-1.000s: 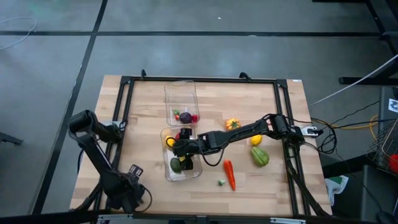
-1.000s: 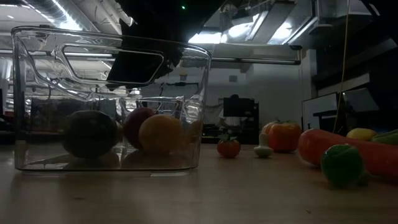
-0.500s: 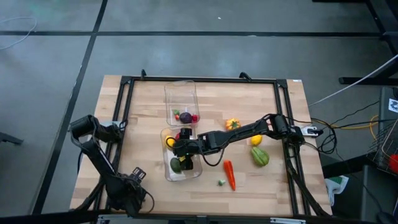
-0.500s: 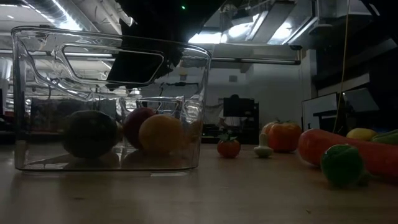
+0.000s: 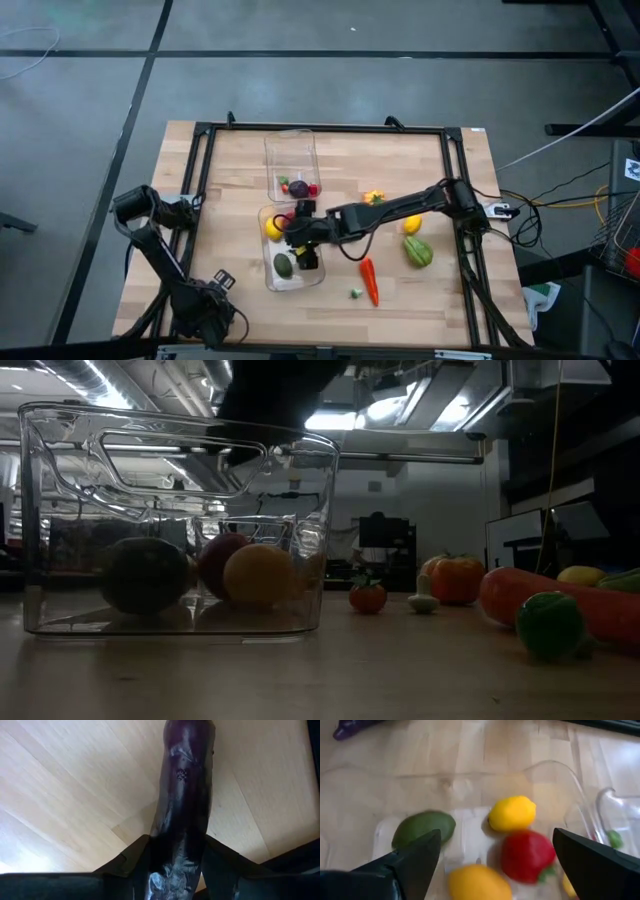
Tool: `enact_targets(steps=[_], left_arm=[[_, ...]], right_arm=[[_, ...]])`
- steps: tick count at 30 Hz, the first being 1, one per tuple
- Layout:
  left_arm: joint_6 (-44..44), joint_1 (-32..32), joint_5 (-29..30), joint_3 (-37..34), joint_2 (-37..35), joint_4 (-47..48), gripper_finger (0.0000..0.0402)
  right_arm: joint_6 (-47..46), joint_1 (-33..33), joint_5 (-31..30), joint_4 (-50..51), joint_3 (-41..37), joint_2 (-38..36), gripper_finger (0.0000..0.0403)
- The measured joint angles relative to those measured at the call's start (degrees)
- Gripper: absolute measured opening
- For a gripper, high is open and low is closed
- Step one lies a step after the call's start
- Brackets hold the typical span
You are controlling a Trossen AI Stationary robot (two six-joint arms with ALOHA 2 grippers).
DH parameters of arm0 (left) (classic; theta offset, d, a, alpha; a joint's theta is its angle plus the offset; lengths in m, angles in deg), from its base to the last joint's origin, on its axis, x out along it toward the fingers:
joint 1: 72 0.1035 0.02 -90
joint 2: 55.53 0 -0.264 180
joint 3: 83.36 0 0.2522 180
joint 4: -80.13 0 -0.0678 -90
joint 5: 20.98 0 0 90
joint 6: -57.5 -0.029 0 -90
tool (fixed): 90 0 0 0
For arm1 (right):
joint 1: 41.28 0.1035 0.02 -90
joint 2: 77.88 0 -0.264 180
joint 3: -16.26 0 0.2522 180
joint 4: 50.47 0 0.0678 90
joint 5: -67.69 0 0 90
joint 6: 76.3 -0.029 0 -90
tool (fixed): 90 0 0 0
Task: Sort produce into baskets
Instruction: Put the purple eggplant into the top transparent bin
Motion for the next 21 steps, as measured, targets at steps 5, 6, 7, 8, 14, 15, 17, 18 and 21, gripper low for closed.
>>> enact_targets(steps=[5, 6, 7, 8, 14, 15, 17, 18, 21], left_arm=[[0.75, 1.3, 0.49, -0.15, -0.84, -0.33, 0.0151], [1.54, 1.72, 0.69, -0.17, -0.96, -0.29, 0.0151], [2.47, 2.23, 0.81, -0.2, -1.1, -0.27, 0.0152], [3.2, 2.71, 0.93, -0.2, -1.13, -0.26, 0.0152], [6.11, 6.2, 0.87, -0.13, -1.22, -0.02, 0.0153], [6.25, 6.75, 0.9, -0.11, -1.22, 0.06, 0.0153], [6.09, 7.86, 0.87, -0.11, -1.22, 0.16, 0.0154], [5.97, 8.35, 0.85, -0.09, -1.23, 0.19, 0.0154], [5.91, 9.54, 0.85, -0.09, -1.29, 0.52, 0.0154]], right_arm=[[0.14, 0.0, -0.72, 9.19, 0.0, -3.79, 0.0379], [0.17, 0.0, -1.05, 11.3, 0.0, -4.46, 0.0379], [0.17, 0.0, -1.53, 13.19, 0.0, -5.05, 0.0379], [0.18, 0.0, -2.06, 14.98, 0.0, -5.52, 0.0378], [0.08, 0.04, -5.62, 23.28, -0.02, -8.22, 0.0378], [0.09, 0.04, -5.85, 24.21, -0.02, -8.47, 0.0378], [0.03, 0.04, -6.03, 26.51, -0.07, -9.01, 0.0379], [0.0, 0.04, -6.03, 27.68, -0.07, -9.46, 0.0379], [0.0, 0.44, -6.3, 30.35, -1.12, -11.29, 0.0378]])
